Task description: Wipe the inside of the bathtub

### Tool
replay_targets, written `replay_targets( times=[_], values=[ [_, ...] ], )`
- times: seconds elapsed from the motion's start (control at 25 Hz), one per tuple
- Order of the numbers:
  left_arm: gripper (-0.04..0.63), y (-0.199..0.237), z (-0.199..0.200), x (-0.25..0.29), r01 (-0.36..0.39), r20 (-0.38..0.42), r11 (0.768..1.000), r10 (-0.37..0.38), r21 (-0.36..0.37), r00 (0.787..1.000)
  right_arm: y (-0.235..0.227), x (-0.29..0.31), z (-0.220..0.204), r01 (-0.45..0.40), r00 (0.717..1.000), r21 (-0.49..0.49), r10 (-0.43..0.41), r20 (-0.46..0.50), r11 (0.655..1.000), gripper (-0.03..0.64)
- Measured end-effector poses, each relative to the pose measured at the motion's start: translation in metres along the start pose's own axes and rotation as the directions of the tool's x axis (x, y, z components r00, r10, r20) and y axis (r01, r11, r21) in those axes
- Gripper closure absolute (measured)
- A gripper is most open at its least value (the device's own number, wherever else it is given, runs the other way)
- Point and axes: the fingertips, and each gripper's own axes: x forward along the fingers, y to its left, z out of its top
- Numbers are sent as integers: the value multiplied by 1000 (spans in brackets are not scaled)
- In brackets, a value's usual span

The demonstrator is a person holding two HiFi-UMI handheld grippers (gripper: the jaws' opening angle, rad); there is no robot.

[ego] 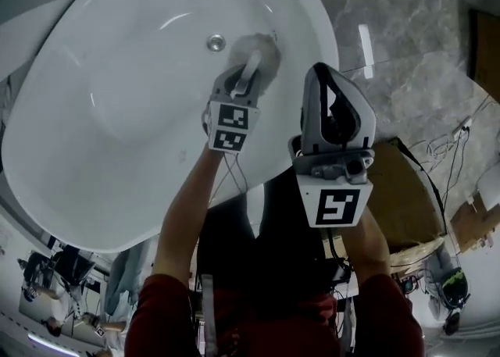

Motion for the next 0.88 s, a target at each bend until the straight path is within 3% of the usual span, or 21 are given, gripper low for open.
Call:
replay_targets(
  times=[0.2, 0.4, 0.56, 0.88],
  values=[
    [506, -49, 53, -55, 104, 91, 994, -106, 29, 990, -19, -1, 37, 87, 995, -2, -86, 42, 996, 604],
    [505, -84, 82, -82, 202, 129, 978, -208, 56, 970, -28, -6, 62, 112, 989, -29, -109, 97, 993, 604],
    [506, -88, 78, -61, 219, 89, 975, -220, 19, 971, -35, -4, 58, 123, 986, -23, -119, 117, 992, 606],
    [506, -70, 61, -30, 200, 83, 978, -195, -53, 977, -30, 15, 35, 86, 989, -23, -83, 122, 996, 605]
  ],
)
